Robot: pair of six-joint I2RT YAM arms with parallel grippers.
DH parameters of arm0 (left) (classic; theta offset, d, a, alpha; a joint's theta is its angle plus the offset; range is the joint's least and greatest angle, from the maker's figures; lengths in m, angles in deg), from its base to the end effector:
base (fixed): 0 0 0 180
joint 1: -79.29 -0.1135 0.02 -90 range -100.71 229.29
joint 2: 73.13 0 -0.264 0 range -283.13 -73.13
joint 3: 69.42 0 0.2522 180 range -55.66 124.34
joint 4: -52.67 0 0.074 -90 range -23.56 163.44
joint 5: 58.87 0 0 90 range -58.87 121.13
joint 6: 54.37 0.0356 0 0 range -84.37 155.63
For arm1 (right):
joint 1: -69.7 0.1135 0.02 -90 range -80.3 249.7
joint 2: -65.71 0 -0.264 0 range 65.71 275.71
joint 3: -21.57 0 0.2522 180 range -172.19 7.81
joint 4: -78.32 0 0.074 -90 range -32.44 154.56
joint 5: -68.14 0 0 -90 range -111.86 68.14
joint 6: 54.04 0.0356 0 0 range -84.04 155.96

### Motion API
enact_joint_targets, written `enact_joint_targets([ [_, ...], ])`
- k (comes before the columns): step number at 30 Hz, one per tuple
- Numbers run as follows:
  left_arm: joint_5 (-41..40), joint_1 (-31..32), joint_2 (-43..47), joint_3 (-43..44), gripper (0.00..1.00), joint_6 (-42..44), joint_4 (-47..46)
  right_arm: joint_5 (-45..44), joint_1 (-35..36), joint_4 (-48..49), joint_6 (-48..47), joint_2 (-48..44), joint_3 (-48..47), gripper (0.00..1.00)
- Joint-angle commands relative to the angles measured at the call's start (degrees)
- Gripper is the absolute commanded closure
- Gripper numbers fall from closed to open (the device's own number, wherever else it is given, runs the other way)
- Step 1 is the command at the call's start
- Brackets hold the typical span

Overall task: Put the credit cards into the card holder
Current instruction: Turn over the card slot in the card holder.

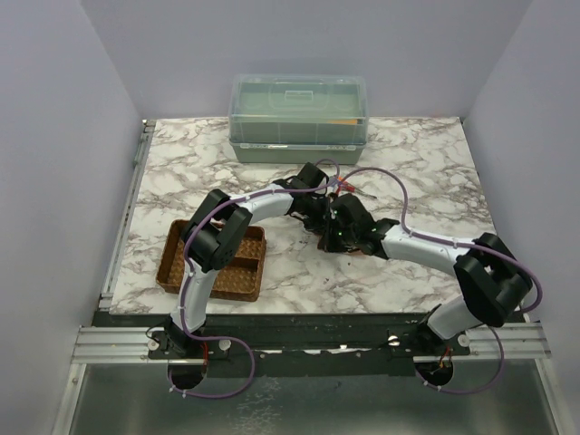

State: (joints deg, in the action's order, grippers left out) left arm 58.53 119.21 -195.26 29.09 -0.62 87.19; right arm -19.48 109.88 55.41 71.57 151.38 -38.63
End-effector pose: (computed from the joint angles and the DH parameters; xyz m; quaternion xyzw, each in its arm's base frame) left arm 0.3325 -0.2996 0.1463 0.0949 0.9317 -0.3437 0.0694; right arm 0.2287 0.1950 0.1864 -0.0446 0.9335 0.2335 0.2684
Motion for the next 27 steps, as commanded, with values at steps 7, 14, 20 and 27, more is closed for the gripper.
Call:
enact_joint_targets([
  [7, -3.5, 1.1, -1.9, -1.0, 1.00, 2.1, 4.6, -22.9, 2.5, 2.6, 2.3, 3.3, -0.2, 1.00],
  [14, -3.5, 1.1, -1.8, -0.9, 1.00, 2.1, 4.6, -32.4, 1.6, -6.0, 6.9, 3.9, -1.5, 1.00],
  [20, -3.5, 1.1, -1.6, -1.0, 1.00, 2.1, 4.6, -34.8, -0.7, -11.2, 10.4, 2.9, -0.6, 1.00],
  [27, -3.5, 1.1, -1.4, -1.0, 1.00, 2.1, 4.6, -27.7, -4.2, -3.6, 4.7, 1.6, 2.1, 1.00],
])
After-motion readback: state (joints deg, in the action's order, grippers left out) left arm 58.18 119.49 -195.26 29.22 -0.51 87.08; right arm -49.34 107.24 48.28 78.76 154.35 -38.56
